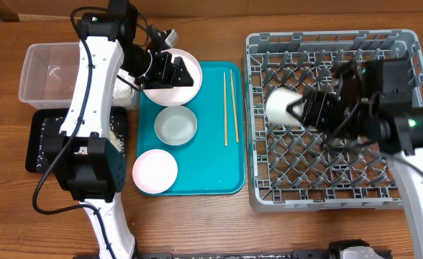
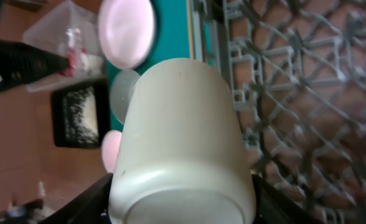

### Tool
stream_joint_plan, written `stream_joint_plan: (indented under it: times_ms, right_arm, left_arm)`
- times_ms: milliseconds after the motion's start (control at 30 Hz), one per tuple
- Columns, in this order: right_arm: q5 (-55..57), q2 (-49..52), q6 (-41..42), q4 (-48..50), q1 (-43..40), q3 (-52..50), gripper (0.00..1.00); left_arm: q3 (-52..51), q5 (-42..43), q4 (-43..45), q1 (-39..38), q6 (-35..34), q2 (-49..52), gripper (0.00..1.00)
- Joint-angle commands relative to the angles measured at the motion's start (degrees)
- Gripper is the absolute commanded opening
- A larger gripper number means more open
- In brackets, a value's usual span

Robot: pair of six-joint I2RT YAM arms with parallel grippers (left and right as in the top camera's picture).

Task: Sort waste into correct bins and load items into the dishwasher
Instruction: 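Lower the cup into the rack's front corner and open the right gripper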

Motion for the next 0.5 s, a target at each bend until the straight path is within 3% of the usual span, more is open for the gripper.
stream_joint_plan:
  times_ms: [0,200,467]
  right_arm:
    - [12.8,-0.2,4.6,-4.7,5.1,1.7,0.48]
    - [18.8,2.8,11.4,-14.4,15.1,1.7,0.49]
    - [22.8,7.0,18.3,-20.1,22.4,1.7,0.49]
  left_arm:
    - [0.9,-10.2,0.5,-1.2,-4.2,-0.2,0.73]
    - [0.9,-15.8,0.6,-2.4,-6.0,-0.2,0.73]
    - [0.9,-16.2,1.0,-3.8,-6.0,-0.1,0.73]
